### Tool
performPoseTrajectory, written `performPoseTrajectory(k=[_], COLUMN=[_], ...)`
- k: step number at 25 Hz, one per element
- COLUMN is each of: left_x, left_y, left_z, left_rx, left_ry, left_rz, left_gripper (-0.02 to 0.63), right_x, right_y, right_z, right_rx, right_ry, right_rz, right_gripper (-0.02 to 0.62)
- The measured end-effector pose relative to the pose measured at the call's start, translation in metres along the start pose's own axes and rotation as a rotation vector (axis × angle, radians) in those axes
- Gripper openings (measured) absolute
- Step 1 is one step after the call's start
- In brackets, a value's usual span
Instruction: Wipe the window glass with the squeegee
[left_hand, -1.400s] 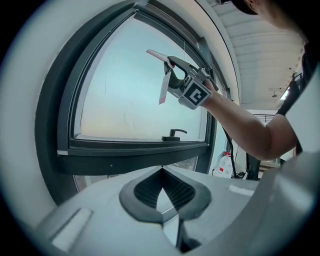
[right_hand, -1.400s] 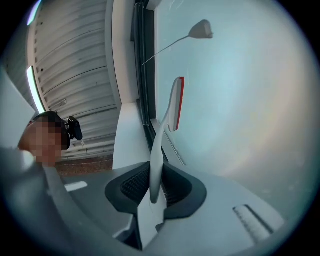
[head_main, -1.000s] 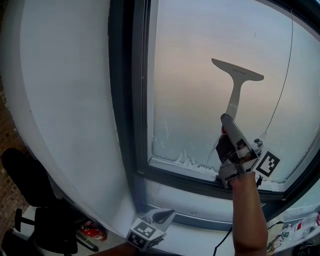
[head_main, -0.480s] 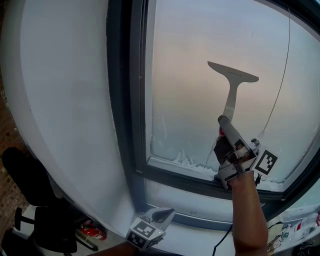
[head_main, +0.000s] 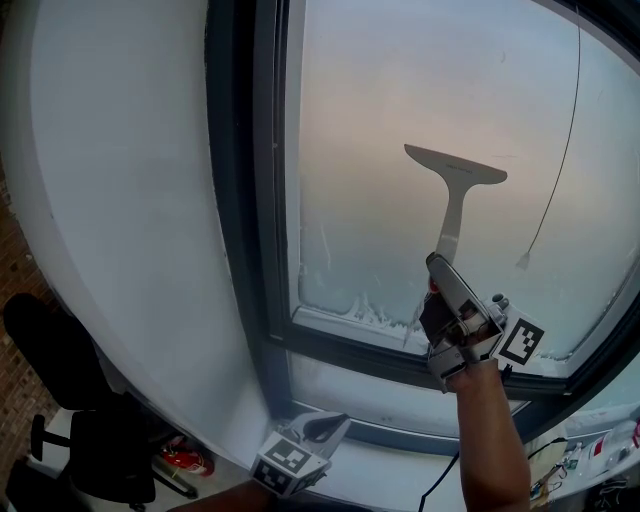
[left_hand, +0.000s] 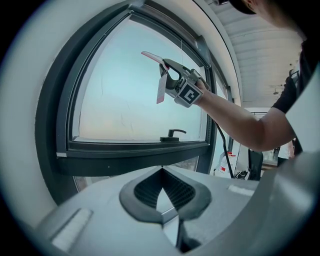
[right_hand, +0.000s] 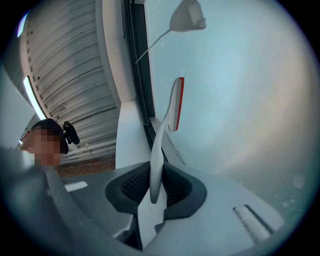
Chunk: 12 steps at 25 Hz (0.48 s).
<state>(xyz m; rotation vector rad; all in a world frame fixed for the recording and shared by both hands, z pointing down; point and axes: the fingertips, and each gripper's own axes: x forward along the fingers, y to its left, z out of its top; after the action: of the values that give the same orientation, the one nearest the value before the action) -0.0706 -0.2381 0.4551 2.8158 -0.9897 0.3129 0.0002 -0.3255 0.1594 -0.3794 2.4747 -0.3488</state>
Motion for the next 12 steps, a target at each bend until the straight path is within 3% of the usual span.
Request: performPoseTrajectory(k=[12], left_x=[0.001], left_y=[-0.005], left_z=[-0.002], left_rx=[0.01], left_ry=[0.016], left_rz=[-0.017], left_gripper=[0.001], right_x=[-0.032], right_y=[-0.011], right_z=[-0.037], right_rx=[0.058], right_ry=[0.005], right_rz=[-0.053], right_gripper=[0.091])
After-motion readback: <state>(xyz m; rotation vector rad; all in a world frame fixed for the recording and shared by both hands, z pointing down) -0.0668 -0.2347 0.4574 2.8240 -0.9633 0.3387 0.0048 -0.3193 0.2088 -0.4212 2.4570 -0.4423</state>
